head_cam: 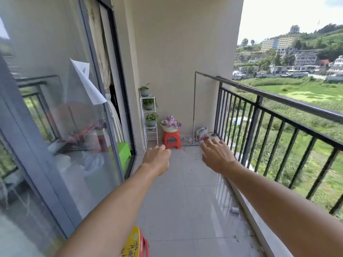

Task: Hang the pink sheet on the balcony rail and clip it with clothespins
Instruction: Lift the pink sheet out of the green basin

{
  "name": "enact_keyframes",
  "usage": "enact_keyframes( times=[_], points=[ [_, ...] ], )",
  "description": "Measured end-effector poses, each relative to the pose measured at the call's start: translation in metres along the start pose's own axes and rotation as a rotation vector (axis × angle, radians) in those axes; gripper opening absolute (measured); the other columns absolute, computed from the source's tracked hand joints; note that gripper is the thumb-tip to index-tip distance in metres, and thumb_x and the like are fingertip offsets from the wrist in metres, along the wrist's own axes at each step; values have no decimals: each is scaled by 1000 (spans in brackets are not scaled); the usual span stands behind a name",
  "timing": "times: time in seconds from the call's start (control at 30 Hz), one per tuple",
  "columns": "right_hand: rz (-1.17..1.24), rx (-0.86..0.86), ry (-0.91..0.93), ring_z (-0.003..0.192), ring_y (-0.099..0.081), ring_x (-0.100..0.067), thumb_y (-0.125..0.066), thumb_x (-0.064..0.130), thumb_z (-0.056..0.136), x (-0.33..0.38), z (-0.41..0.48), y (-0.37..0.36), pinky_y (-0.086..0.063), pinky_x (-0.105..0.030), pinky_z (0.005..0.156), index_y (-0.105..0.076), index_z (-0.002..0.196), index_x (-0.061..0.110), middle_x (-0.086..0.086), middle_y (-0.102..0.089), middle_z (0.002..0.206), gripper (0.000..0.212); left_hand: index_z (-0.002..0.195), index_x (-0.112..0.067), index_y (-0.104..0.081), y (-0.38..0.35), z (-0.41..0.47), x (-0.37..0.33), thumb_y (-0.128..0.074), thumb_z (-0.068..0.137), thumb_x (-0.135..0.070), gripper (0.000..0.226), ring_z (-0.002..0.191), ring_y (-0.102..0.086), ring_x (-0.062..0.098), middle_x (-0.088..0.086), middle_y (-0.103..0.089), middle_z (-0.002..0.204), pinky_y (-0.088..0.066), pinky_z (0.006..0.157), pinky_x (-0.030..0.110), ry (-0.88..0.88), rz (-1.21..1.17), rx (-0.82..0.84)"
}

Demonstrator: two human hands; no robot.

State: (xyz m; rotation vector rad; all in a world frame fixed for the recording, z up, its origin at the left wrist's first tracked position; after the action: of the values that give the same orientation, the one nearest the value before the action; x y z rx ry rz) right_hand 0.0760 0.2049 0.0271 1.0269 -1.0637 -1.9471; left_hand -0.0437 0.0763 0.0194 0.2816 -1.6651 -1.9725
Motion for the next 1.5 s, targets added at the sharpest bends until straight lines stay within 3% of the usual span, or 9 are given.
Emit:
enact_keyframes(
  times=[0.17, 0.4, 0.7, 1.17, 1.5],
  points=[
    [43, 34, 6, 110, -56, -30, -51, 26, 90, -9, 47, -54, -46, -42, 88, -57, 115, 13, -10, -59, 120, 29, 106, -14, -61, -45, 50, 8, -50, 91, -19, 19, 106, -58, 28, 7, -58, 112, -44, 83, 38, 4, 22, 49],
    [103, 59, 38, 112, -56, -30, -54, 27, 90, -44, 146, -145, -47, -42, 89, -57, 116, 14, -9, -60, 118, 29, 115, -13, -62, -92, 169, 18, -50, 92, -20, 27, 116, -56, 30, 11, -54, 133, -45, 89, 37, 15, 38, 80],
    [105, 101, 84, 108, -56, -30, -52, 27, 90, -70, 268, -234, -45, -40, 86, -58, 113, 14, -8, -60, 115, 27, 104, -13, -61, -150, 288, 45, -47, 92, -19, 19, 107, -55, 29, 7, -57, 113, -41, 80, 37, 74, 1, 95],
    [123, 199, 89, 105, -56, -31, -54, 27, 89, -58, 509, -396, -42, -40, 79, -58, 111, 14, -10, -61, 113, 26, 113, -15, -61, -296, 532, 159, -49, 88, -15, 28, 119, -46, 26, 7, -54, 121, -35, 96, 40, -6, 69, 183],
    [147, 254, 46, 106, -57, -31, -52, 24, 88, -89, 680, -510, -43, -40, 82, -57, 111, 13, -9, -61, 112, 26, 115, -16, -61, -369, 715, 223, -48, 88, -16, 30, 117, -46, 26, 6, -53, 118, -36, 95, 40, -36, 41, 212]
  ],
)
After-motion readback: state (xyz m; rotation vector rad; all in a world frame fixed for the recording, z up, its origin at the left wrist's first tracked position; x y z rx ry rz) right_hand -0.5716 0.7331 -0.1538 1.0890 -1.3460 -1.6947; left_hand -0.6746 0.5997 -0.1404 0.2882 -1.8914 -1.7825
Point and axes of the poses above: each hand's wrist, its own z-axis towards the middle knuckle, its own y-axis out of the back of the hand, x = y × z, the point moved 9 cm from there along z, towards the middle knuckle
